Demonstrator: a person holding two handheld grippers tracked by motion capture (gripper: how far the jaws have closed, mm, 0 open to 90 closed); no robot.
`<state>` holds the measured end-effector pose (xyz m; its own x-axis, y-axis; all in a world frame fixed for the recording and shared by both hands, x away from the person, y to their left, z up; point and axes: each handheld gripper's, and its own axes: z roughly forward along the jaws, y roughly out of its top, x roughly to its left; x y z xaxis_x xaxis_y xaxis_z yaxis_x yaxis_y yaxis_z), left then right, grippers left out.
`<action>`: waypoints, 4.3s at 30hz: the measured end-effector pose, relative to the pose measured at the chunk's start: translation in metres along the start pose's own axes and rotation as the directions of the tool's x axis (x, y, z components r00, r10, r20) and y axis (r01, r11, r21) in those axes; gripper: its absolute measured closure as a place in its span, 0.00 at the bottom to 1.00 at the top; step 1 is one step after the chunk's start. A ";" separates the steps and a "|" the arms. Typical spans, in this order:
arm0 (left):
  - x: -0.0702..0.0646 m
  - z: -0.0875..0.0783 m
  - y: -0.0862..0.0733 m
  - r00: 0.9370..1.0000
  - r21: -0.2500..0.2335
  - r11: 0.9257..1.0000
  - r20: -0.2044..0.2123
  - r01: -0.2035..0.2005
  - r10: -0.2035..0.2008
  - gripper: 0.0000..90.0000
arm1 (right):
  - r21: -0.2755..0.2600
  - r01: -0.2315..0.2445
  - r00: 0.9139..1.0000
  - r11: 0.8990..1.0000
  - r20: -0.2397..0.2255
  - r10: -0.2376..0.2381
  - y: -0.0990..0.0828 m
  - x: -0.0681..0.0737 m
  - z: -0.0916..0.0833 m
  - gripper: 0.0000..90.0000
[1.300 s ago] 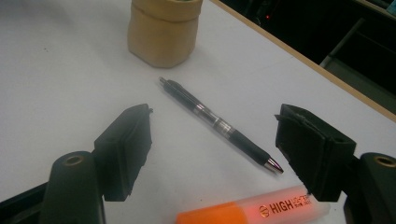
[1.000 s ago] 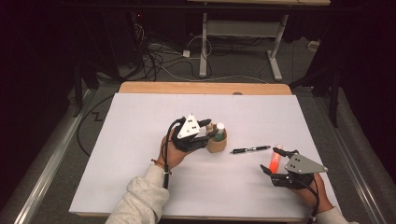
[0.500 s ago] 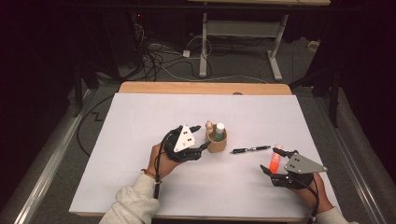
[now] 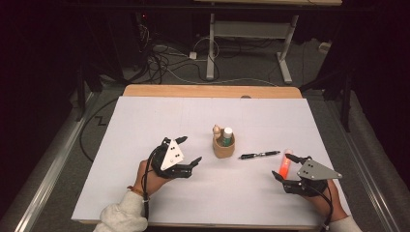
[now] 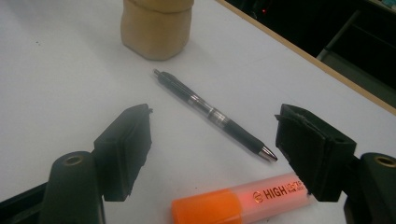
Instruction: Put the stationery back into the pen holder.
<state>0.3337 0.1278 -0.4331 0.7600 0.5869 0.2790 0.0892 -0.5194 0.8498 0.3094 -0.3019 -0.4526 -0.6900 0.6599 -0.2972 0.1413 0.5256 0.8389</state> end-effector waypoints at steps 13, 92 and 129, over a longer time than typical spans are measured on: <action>-0.005 -0.017 -0.029 1.000 0.086 0.996 -0.011 0.003 -0.002 0.20 | 0.028 -0.012 1.000 1.000 -0.010 0.012 -0.005 -0.001 -0.005 0.30; -0.027 -0.017 -0.039 0.999 0.173 0.984 0.004 -0.039 0.039 0.18 | 0.422 0.621 0.752 0.661 -0.559 -0.349 0.085 -0.051 0.110 0.89; -0.037 0.004 -0.002 0.975 0.106 0.973 -0.064 -0.204 0.211 0.19 | 0.495 0.540 0.809 0.681 -0.528 -0.257 0.183 0.053 0.117 0.89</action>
<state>0.3076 0.1045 -0.4471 0.7190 0.5024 0.4803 0.0000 -0.6910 0.7228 0.3822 -0.1078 -0.3683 -0.9697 0.1154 -0.2154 0.0755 0.9798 0.1849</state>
